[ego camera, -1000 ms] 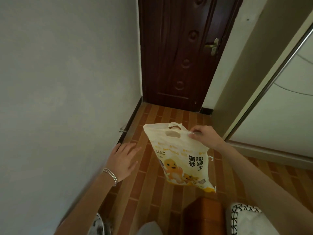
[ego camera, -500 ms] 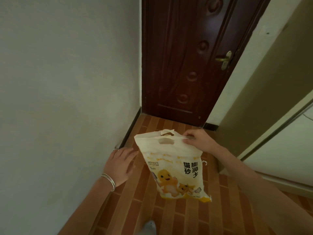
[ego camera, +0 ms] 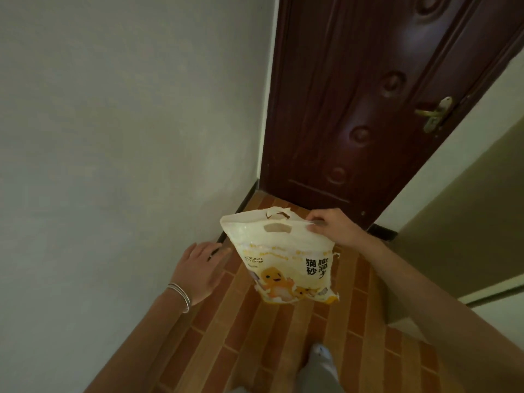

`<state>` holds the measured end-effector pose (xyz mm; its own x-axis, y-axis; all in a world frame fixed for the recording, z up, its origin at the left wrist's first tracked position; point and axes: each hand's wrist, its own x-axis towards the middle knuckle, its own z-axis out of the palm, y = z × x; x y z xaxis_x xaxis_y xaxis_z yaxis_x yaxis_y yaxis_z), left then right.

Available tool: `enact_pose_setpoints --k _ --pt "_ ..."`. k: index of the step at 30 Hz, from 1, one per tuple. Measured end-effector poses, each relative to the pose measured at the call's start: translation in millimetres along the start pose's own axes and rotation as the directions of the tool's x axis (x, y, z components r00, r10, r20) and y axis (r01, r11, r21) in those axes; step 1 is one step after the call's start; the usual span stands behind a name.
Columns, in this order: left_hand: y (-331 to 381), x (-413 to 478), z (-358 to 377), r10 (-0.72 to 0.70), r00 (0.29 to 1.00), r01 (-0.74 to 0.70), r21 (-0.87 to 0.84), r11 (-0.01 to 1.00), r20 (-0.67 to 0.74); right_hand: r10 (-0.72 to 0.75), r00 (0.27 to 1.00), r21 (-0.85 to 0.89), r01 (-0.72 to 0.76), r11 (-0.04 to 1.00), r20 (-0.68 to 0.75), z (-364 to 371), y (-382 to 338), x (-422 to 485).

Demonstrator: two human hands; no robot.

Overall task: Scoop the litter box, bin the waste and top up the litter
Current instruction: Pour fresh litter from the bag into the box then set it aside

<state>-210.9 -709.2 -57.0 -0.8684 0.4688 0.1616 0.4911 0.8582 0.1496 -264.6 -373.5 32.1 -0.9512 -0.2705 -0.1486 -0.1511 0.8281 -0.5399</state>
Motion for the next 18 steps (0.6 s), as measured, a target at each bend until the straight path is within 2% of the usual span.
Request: enact_pose_setpoints --k 2,10,15,18 --pt "1.3 11.4 2.2 -0.064 0.997 0.064 0.003 0.998 0.034 -0.026 1.000 -0.002 0.026 1.000 0.017 -5.7 12.6 22.4" --pt "38.7 84.6 12.2 -0.284 0.956 0.286 0.031 0.958 -0.073 -0.194 0.973 0.027 0.192 0.981 0.125 -50.8 64.0 122.0" --pt "70.8 137.9 23.3 -0.398 0.917 0.395 0.071 0.916 0.027 -0.291 0.934 0.076 0.282 0.957 0.208 -85.4 97.8 180.5" --pt "82.2 159.1 36.2 -0.463 0.887 0.461 0.093 0.883 -0.004 -0.332 0.908 0.073 0.324 0.943 0.257 -98.0 116.6 216.6"
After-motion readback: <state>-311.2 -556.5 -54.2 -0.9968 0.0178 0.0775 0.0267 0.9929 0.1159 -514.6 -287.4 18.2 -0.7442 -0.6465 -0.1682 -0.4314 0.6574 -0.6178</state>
